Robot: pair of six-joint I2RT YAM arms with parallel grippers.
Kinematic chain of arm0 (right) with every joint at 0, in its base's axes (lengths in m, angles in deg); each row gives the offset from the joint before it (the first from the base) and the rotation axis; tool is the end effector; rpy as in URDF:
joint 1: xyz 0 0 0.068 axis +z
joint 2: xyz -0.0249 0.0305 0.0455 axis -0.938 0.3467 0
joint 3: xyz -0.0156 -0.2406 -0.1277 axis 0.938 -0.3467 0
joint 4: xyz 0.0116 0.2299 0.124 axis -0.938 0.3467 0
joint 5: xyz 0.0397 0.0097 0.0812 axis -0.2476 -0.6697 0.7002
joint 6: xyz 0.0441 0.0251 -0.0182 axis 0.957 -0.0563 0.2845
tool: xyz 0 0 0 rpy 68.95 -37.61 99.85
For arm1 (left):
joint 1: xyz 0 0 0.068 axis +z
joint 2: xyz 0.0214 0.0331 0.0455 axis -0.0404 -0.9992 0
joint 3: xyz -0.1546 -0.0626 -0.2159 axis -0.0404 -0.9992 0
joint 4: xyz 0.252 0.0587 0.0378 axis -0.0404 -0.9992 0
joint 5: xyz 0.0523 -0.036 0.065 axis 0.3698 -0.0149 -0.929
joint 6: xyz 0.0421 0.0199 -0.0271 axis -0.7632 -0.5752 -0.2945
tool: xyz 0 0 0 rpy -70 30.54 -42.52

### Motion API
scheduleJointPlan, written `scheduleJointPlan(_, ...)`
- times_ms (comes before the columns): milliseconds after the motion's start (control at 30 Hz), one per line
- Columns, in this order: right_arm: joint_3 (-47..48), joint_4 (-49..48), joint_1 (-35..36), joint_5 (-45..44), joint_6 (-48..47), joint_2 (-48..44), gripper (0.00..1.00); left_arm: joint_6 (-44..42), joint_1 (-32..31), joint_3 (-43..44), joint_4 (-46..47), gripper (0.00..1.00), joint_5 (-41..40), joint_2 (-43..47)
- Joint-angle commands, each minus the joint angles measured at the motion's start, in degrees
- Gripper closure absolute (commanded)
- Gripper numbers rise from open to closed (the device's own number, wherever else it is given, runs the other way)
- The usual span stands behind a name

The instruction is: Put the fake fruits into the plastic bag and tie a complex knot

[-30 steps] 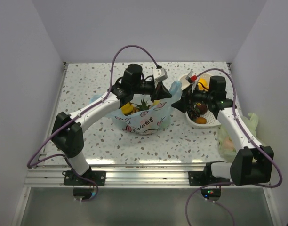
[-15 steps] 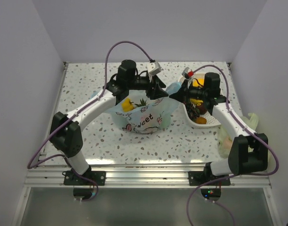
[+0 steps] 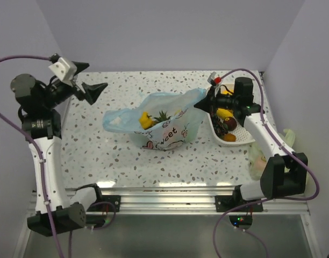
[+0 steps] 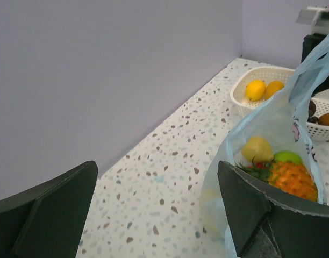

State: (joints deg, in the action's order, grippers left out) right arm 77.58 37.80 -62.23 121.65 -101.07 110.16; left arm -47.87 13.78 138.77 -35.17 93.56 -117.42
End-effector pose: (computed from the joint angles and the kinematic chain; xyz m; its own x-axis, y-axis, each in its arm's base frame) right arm 0.3107 0.0704 0.3211 -0.1977 -0.1716 -0.9651 -0.8916 0.4407 0.1042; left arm 0.2114 0.0128 0.4868 0.1776 0.0712 -0.9815 0.6876 0.7045 0.1755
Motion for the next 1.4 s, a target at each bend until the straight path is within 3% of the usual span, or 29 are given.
scheduleJointPlan(0, 2.6, 3.9, 0.1, 0.4, -4.0, -0.1, 1.0, -9.9, 12.3, -2.1, -19.5, 0.01, 16.0, 0.4)
scheduleJointPlan(33, 3.0, 4.0, 0.0, 0.1, -3.9, -0.2, 1.0, -20.7, 17.0, 0.0, -26.2, 0.01, 18.5, 0.3)
scheduleJointPlan(67, 3.2, 4.5, 0.0, 0.0, -3.9, 0.2, 1.0, -27.8, 18.5, 1.6, -41.9, 0.02, 18.7, 0.1)
scheduleJointPlan(100, 3.5, 4.7, 0.0, -0.1, -3.9, 0.3, 1.0, -43.7, 19.8, 3.1, -50.8, 0.03, 18.7, -1.6)
scheduleJointPlan(133, 4.0, 5.1, 0.0, -0.3, -3.8, 0.5, 1.0, -53.9, 19.9, 6.4, -60.8, 0.05, 17.4, -2.9)
scheduleJointPlan(167, 4.1, 5.4, 0.0, -0.4, -3.9, 0.7, 1.0, -57.1, 19.7, 5.9, -67.1, 0.07, 16.1, -3.4)
scheduleJointPlan(333, 4.0, 5.6, 0.1, -0.7, -3.8, 1.0, 1.0, -67.0, 19.7, -5.0, -67.1, 0.02, 17.2, 1.7)
scheduleJointPlan(533, 4.1, 5.4, 0.1, -0.8, -3.1, 1.3, 1.0, -70.0, 16.1, -9.2, -67.1, 0.0, 18.2, 0.6)
scheduleJointPlan(600, 4.4, 5.7, 0.2, -0.9, -3.1, 1.6, 1.0, -75.9, 10.3, -13.5, -67.1, 0.0, 16.6, 2.8)
scheduleJointPlan(700, 5.3, 6.8, 0.2, -0.9, -3.8, 2.4, 1.0, -80.9, 6.3, -19.4, -65.2, 0.0, 16.2, 4.8)
scheduleJointPlan(933, 6.3, 8.7, 0.9, -0.8, -5.3, 2.7, 1.0, -75.1, 5.9, -23.0, -49.7, 0.0, 22.4, 3.3)
scheduleJointPlan(967, 6.4, 9.3, 1.1, -0.7, -5.9, 2.7, 1.0, -73.2, 5.2, -23.3, -44.1, 0.0, 23.0, 3.3)
scheduleJointPlan(1133, 6.9, 11.5, 1.4, -0.5, -8.1, 2.8, 1.0, -52.7, -0.1, -28.8, -20.1, 0.0, 20.8, 4.7)
scheduleJointPlan(1233, 7.1, 12.6, 1.6, -0.6, -8.9, 2.9, 1.0, -36.3, -3.5, -35.1, 8.3, 0.0, 17.6, 6.9)
scheduleJointPlan(1267, 7.1, 12.7, 1.6, -0.7, -9.1, 3.0, 1.0, -30.8, -5.0, -36.2, 13.3, 0.0, 17.4, 6.8)
scheduleJointPlan(1367, 7.1, 13.4, 1.7, -1.3, -9.9, 3.1, 1.0, -28.3, -8.7, -35.8, 18.0, 0.0, 16.8, 4.0)
